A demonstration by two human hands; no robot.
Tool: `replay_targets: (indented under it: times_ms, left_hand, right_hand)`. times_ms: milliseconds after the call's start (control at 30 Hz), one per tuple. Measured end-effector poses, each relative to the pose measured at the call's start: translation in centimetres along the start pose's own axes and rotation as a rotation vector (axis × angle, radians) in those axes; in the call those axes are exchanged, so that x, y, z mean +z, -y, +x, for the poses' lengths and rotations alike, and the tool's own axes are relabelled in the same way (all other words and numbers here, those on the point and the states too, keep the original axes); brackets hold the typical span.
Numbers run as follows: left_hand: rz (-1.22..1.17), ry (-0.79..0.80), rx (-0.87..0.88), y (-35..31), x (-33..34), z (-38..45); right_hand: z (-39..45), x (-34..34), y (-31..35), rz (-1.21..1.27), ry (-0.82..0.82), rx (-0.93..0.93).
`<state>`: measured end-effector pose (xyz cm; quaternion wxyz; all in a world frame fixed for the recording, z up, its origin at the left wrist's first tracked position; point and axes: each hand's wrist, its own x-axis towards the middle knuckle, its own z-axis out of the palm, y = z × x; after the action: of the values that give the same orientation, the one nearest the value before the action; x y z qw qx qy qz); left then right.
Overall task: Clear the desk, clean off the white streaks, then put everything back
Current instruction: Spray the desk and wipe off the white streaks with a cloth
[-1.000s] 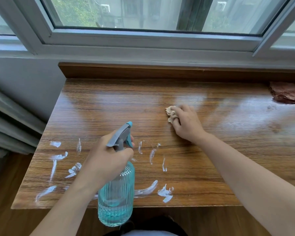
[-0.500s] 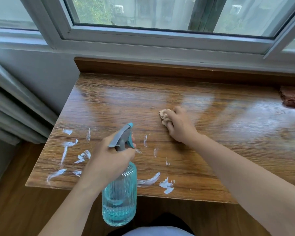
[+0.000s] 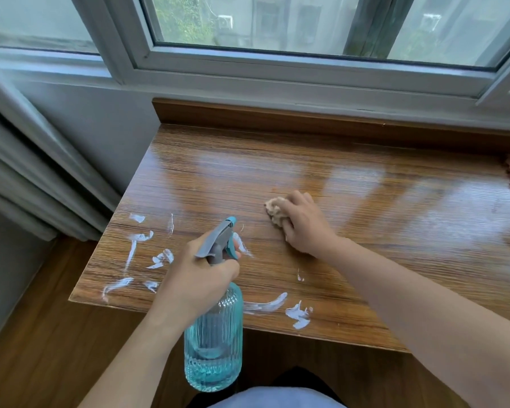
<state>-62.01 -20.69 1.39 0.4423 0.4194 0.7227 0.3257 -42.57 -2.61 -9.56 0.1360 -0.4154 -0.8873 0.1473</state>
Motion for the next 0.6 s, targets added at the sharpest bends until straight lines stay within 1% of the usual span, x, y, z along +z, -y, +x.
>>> replay_targets:
  times_ms: [33,67,133,200,233,300,333,367,400,433,533,567,600]
  left_hand:
    - [-0.002,0.002,0.001,-0.1,0.0,0.0]
    - [-0.001,0.004,0.002,-0.1,-0.1,0.0]
    - [-0.007,0.020,0.005,-0.1,-0.3,0.0]
    - [-0.014,0.037,0.014,0.0,-0.6,0.3]
    - [-0.006,0.043,0.017,0.1,-0.8,0.4]
    - [0.006,0.054,0.025,0.2,-1.3,0.8]
    - [0.003,0.064,0.028,0.2,-1.6,1.1]
    - [0.002,0.077,0.028,0.2,-1.8,1.4]
    - [0.011,0.091,0.026,0.1,-2.0,1.8]
    - [0.027,0.109,0.028,0.0,-2.3,2.2]
    - [0.088,0.152,0.045,-0.3,-2.8,3.5]
    - [0.107,0.162,0.054,-0.4,-2.9,3.9]
    - [0.127,0.171,0.061,-0.5,-3.0,4.3]
  right_hand:
    - [0.8,0.2,0.3,-0.004,-0.018,0.088]
    - [0.9,0.3,0.9,-0.003,-0.024,0.108]
    - [-0.9,0.0,2.4,0.056,0.043,-0.025]
    - [-4.2,-0.6,3.4,0.115,0.171,-0.206]
    - [-5.6,-1.0,3.3,0.117,0.218,-0.261]
    - [-6.2,-1.8,2.2,0.066,0.244,-0.298]
    - [-5.6,-2.0,1.5,0.024,0.238,-0.286]
    - [-4.6,-1.8,0.7,-0.013,0.212,-0.246]
    - [-3.4,-1.6,-0.2,-0.043,0.152,-0.177]
    - [-2.1,-1.5,-1.1,-0.065,0.074,-0.074]
    - [0.4,-1.2,-3.1,-0.072,-0.104,0.353]
    - [0.4,-0.9,-2.9,-0.066,-0.133,0.423]
    - [-0.1,-0.7,-2.3,-0.063,-0.143,0.431]
